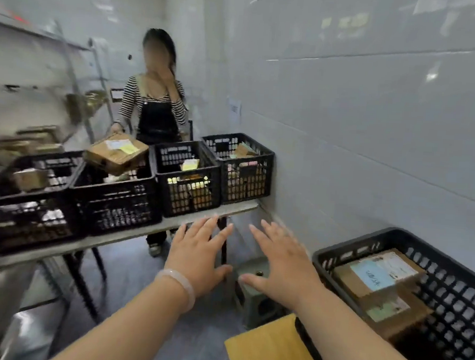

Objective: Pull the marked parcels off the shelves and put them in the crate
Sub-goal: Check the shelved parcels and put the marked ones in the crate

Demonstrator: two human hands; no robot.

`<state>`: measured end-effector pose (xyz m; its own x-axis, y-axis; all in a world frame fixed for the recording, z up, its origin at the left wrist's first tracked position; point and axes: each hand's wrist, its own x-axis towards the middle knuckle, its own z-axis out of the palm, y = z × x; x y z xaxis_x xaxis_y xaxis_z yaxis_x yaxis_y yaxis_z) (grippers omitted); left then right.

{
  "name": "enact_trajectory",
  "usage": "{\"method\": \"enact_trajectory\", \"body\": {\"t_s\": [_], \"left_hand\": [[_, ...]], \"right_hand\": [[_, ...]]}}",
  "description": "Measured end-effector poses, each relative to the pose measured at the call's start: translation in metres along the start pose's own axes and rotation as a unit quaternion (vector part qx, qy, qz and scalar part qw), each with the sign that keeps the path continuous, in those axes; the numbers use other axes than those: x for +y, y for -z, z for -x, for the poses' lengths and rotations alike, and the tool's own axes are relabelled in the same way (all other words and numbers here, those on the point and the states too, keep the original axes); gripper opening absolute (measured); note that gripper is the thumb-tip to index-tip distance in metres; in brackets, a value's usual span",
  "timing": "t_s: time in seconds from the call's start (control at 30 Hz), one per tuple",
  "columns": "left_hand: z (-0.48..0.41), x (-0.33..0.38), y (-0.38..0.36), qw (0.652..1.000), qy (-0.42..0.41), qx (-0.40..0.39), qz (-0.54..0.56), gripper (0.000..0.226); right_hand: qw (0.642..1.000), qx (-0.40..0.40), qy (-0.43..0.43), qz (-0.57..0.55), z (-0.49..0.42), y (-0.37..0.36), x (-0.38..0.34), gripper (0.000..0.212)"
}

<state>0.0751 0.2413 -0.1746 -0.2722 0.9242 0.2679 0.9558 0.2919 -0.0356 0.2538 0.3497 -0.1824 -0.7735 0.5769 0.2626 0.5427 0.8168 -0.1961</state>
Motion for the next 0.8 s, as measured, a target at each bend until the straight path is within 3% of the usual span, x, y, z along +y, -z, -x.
{"method": "enact_trajectory", "body": {"t_s": [0.23, 0.47, 0.8], "left_hand": [[0.126, -0.119, 0.074, 0.979, 0.186, 0.053, -0.065, 0.081], [0.25, -0.215, 0.166, 0.92, 0.336, 0.129, -0.154, 0.079], [0.415, -0.282, 0.297, 0.839, 0.427, 0.194, -0.277, 0.074]], "right_hand": [[0.976, -0.008, 0.214, -0.03, -0.033, -0.005, -0.168, 0.094], [0.929, 0.046, 0.365, -0.05, -0.058, 0.009, -0.337, 0.092], [0.822, 0.119, 0.516, -0.211, -0.038, 0.035, -0.571, 0.085]]}}
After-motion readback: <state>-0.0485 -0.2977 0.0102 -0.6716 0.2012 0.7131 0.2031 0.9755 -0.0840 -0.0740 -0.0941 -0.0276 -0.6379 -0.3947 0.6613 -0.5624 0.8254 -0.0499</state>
